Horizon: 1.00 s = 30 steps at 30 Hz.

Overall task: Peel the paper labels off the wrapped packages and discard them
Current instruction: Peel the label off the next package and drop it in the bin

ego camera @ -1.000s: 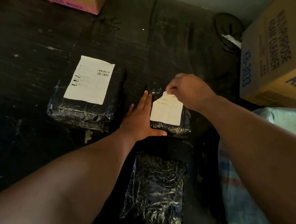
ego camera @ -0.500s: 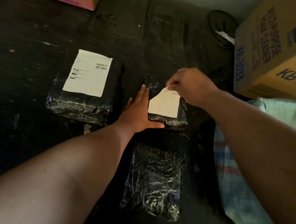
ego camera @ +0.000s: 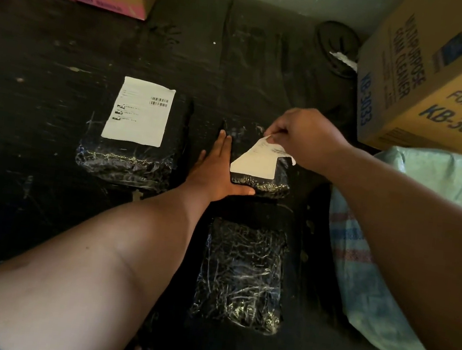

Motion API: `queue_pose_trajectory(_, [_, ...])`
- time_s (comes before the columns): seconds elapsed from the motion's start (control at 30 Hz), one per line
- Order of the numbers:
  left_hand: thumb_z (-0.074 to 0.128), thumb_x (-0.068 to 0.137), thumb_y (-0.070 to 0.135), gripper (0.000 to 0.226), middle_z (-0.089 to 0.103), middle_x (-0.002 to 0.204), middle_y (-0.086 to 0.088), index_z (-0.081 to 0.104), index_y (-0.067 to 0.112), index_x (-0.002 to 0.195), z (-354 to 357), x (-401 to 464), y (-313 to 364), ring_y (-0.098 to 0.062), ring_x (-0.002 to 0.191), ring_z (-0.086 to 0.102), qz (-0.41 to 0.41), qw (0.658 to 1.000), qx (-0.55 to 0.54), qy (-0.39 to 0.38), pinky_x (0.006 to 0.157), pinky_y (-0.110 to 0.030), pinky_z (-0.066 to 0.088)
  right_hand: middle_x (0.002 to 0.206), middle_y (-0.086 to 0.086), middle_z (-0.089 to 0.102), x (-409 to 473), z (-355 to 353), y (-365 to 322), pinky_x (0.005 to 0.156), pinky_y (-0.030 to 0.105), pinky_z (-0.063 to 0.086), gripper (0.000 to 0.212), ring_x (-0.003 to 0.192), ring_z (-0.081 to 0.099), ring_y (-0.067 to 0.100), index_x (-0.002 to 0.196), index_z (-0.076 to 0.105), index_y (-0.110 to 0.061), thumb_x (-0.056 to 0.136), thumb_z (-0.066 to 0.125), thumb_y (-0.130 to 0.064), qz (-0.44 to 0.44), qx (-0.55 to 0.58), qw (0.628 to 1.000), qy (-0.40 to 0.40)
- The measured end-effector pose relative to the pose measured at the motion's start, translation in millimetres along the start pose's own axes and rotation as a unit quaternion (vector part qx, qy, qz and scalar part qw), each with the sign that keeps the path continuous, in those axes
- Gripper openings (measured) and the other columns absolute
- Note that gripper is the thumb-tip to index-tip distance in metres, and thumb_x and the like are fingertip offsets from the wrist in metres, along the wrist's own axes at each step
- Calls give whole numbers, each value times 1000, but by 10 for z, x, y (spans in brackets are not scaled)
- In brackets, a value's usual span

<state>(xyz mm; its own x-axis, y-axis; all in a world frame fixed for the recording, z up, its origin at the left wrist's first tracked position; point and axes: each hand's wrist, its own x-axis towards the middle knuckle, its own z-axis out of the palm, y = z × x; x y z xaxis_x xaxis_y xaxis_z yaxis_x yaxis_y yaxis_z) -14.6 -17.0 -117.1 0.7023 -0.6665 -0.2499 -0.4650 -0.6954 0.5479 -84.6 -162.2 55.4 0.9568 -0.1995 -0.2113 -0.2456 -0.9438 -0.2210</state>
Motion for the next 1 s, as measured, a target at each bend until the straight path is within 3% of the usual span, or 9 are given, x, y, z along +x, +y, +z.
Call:
queue_pose_trajectory(0.53, [79, 60, 74, 145, -26, 165, 6, -11, 18, 159, -3, -38, -11, -15, 154, 0, 2, 1000, -7, -1, 125, -41, 2, 111, -4, 68, -432, -44, -15, 85, 26, 49, 19, 97, 63, 13, 109, 74, -21, 96, 61, -25, 48, 0, 998, 43])
queue_pose_trajectory(0.77, [79, 61, 74, 147, -27, 164, 3, -16, 16, 158, -35, -36, 21, -17, 155, -1, -3, 1000, 17, -14, 125, -44, 2, 99, -11, 62, -530, -263, 63, 62, 13, 37, 16, 86, 57, 5, 106, 74, -25, 94, 63, -27, 80, 40, 989, 115])
queue_pose_trajectory(0.9, [75, 64, 76, 146, -29, 164, 1, -19, 16, 157, -136, -43, 96, -19, 155, 1, -21, 996, 66, -47, 124, -48, 3, 100, -13, 64, -684, -475, 39, 72, 19, 43, 20, 91, 59, 5, 111, 74, -24, 93, 65, -25, 75, 55, 986, 139])
queue_pose_trajectory(1.0, [74, 68, 75, 141, -24, 165, -4, -16, 12, 158, -264, -29, 177, -22, 154, 3, -23, 991, 106, -75, 124, -50, 8, 114, -9, 69, -836, -647, 63, 85, 18, 43, 24, 101, 59, 4, 117, 73, -24, 94, 64, -24, 62, 37, 986, 150])
